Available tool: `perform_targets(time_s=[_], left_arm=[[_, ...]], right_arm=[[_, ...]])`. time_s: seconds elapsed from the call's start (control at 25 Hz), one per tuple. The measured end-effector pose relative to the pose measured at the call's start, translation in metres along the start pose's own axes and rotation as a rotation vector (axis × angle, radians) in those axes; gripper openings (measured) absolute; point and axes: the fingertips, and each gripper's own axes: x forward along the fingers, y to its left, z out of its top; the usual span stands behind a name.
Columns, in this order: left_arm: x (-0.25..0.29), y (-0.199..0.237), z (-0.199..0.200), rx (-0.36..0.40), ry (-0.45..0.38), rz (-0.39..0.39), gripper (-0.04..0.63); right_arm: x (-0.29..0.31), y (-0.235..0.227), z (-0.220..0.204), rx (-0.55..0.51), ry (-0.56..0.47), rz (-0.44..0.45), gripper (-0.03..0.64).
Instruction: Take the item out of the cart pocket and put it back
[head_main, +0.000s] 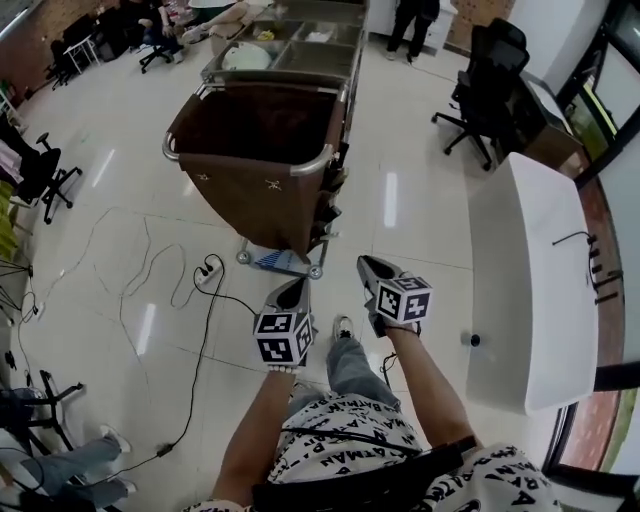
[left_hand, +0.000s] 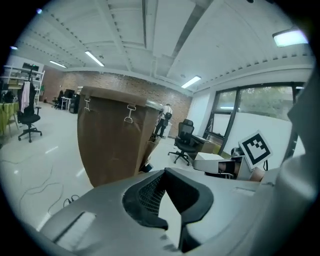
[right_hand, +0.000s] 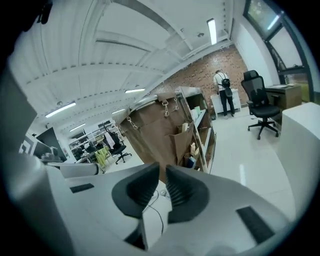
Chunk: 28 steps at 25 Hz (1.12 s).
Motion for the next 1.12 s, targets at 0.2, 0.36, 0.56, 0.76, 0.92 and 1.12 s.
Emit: perform_targets(time_s=[0.2, 0.36, 0.56, 0.76, 0.92, 1.12], left_arm=[[-0.041, -0.032, 0.002, -0.001, -0.041, -0.077, 0.002], [-0.055, -0.042, 0.003, -0.021, -0.059, -0.096, 0.002], [-0.054, -0.060, 0.017, -0.014, -0.093, -0.095, 0.002], [-0.052, -0.094, 0.027, 0.004, -0.119, -0.094, 0.002], [-0.052, -0.108, 0.030, 0.015, -0.120, -0.086, 0.002], [-0.052, -0.113, 0.025, 0.016, -0.109, -0.071, 0.002]], right_arm=[[-0.056, 0.040, -0.004, 0.003, 0.004, -0.016, 0.008], [-0.082, 0.066, 0.007, -0.018, -0.034, -0.013, 0.003], [-0.100, 0.079, 0.014, -0.076, -0.055, -0.007, 0.000], [-0.124, 0.048, 0.014, -0.067, -0.053, -0.034, 0.000], [-0.135, 0.035, 0.018, -0.041, -0.069, -0.029, 0.000], [-0.141, 0.036, 0.015, -0.029, -0.078, -0.006, 0.000]])
